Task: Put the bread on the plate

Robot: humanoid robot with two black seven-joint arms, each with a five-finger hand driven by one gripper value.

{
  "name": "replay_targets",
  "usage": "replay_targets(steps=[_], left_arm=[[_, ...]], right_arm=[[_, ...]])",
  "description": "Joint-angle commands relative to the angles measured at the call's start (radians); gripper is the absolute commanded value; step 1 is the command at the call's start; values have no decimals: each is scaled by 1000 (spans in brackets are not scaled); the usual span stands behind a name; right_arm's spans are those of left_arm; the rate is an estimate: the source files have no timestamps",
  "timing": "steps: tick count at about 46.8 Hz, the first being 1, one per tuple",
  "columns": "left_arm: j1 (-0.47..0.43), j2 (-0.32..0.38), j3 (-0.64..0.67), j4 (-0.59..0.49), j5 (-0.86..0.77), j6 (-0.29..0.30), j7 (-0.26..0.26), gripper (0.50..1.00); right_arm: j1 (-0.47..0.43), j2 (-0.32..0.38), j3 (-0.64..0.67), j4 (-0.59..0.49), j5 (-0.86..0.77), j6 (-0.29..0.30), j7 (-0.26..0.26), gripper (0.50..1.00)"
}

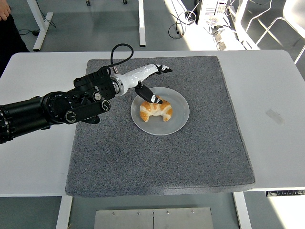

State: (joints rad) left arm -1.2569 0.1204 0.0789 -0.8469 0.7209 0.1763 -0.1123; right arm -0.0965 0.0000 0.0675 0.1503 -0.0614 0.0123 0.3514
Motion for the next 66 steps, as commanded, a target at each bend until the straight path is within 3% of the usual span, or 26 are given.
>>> replay_targets(steps=[1,15,22,27,45,55,66], left_arm=[[1,13,-45,0,-29,2,-3,949],[36,88,-218,0,-198,11,-17,952],[94,120,-329,0,-351,12,-17,963],[145,157,-386,0,-376,12,-17,966],[240,150,-663,85,-403,11,-17,974],[271,148,-703,92,-420,11,-21,974],[278,148,-728,100,-520,9,-122,974]], right_arm=[[0,0,0,0,0,0,0,1000],[0,0,0,0,0,0,0,1000],[0,0,0,0,0,0,0,1000],[0,0,0,0,0,0,0,1000],[0,0,0,0,0,0,0,1000],[0,0,0,0,0,0,0,1000],[0,0,0,0,0,0,0,1000]])
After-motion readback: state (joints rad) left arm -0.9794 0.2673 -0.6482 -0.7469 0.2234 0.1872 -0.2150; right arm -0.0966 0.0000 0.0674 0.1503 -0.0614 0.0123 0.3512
